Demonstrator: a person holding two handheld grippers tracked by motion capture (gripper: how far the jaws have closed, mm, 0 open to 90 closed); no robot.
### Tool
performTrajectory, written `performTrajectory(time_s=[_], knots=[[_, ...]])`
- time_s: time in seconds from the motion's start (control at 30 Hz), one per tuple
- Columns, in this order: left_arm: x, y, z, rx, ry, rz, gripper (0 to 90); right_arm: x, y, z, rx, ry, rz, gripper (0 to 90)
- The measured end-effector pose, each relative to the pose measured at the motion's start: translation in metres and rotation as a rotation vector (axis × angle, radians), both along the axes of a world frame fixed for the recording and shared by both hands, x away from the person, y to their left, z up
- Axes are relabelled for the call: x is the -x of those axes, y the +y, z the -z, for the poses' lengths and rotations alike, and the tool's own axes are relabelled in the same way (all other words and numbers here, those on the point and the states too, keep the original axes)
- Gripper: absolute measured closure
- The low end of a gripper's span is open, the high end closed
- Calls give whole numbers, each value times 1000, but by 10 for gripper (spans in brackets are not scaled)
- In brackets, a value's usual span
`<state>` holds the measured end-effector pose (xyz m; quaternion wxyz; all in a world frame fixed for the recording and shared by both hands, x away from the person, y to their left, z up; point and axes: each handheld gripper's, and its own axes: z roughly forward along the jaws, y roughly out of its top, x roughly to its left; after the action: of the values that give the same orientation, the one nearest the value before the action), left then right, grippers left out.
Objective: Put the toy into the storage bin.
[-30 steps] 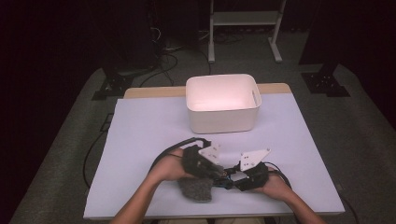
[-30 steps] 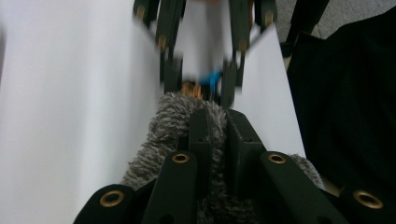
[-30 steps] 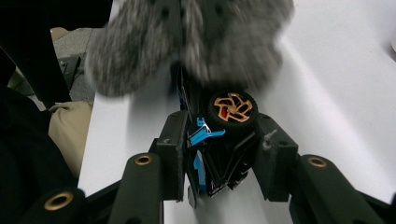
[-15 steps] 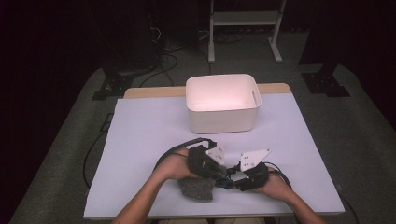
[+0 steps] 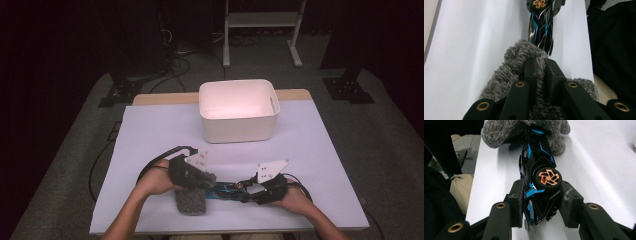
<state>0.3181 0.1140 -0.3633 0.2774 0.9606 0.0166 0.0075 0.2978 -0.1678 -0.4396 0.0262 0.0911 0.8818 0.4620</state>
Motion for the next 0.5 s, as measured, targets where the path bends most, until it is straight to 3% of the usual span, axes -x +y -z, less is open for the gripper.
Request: performTrajectory(time_s=[0.23, 0.5], knots=[[-1, 11, 0, -12, 3, -25, 811, 0, 0, 0, -3, 4, 2, 583], [0, 0, 2, -19, 9, 4, 812, 0, 0, 1, -7, 9, 5, 583]])
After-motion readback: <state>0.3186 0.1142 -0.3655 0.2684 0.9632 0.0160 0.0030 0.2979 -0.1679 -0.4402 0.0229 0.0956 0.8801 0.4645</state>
